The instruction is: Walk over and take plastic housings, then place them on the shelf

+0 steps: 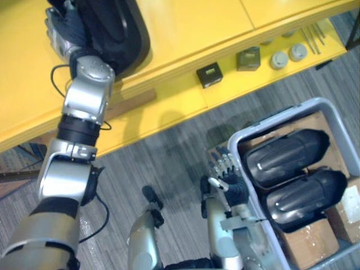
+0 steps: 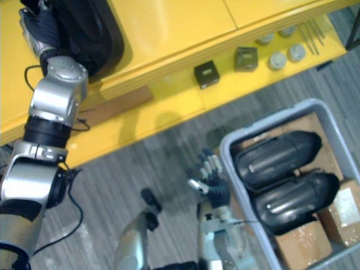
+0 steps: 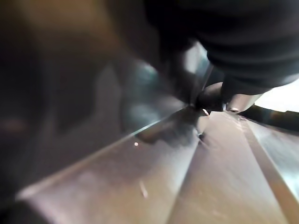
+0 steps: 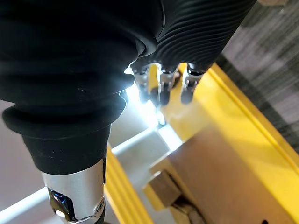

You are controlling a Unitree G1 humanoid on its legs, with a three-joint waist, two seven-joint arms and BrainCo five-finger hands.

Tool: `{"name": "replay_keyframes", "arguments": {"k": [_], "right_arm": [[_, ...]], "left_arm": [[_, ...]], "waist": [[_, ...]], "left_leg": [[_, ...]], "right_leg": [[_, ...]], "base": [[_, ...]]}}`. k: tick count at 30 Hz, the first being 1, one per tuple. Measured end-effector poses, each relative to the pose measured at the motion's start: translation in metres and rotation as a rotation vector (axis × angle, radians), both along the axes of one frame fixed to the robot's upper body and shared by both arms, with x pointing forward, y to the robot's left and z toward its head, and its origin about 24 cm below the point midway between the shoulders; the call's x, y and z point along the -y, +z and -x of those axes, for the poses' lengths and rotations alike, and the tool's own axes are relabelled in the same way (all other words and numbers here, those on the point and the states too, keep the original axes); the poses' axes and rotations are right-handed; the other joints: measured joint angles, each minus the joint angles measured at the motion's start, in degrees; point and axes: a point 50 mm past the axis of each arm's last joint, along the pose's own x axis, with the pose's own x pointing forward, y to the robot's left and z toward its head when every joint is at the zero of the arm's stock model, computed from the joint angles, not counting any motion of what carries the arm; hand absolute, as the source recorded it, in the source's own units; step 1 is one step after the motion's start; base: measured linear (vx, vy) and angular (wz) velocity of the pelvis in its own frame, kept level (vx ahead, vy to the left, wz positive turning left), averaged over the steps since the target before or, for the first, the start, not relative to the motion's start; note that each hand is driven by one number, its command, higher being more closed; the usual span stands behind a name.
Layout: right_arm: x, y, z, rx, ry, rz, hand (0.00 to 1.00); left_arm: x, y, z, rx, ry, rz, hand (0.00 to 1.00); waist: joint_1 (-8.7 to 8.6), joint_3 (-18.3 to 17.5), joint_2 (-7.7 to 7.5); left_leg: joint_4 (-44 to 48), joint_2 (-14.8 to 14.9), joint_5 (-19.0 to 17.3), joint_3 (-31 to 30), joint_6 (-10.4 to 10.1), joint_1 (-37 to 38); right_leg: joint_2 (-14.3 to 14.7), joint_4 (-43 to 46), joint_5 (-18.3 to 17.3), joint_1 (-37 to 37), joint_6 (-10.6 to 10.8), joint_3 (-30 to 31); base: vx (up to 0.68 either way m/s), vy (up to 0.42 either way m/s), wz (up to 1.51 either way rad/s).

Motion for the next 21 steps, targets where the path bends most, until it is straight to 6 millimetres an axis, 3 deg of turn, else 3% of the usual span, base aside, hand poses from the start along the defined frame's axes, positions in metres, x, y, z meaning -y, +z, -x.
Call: {"name": "replay_keyframes", "arguments": {"k": [1, 9, 21], "right_arm": [[0.0, 0.0, 0.0, 0.0, 0.0, 0.0, 0.0], [0.002, 0.003, 0.0, 0.024, -0.013, -0.013, 0.0], [0.006, -0.002, 0.004, -0.003, 0.01, -0.061, 0.0]], "left_arm": [[0.0, 0.0, 0.0, -0.003, 0.0, 0.0, 0.0], [-0.003, -0.004, -0.001, -0.047, 0.015, -0.014, 0.0], [-0.008, -0.012, -0.002, -0.114, 0.049, -0.062, 0.0]], "waist": [[0.22, 0.0, 0.0], [1.45, -0.04, 0.07], [1.6, -0.79, 0.82]], "left_leg": [[0.15, 0.01, 0.01, -0.04, 0.0, -0.2], [0.72, -0.01, 0.03, 0.08, 0.0, 0.07], [0.01, -0.29, 0.1, 0.75, -0.03, 1.77]], "right_leg": [[-0.06, 0.28, -0.07, -0.17, -0.02, -0.1], [-0.23, 1.09, -0.1, -0.09, -0.09, -0.08], [-0.34, 1.15, -0.12, 0.96, -0.12, 0.47]], "base": [[-0.02, -0.002, 0.05], [0.0, -0.002, 0.0], [0.01, -0.001, -0.01]]}}
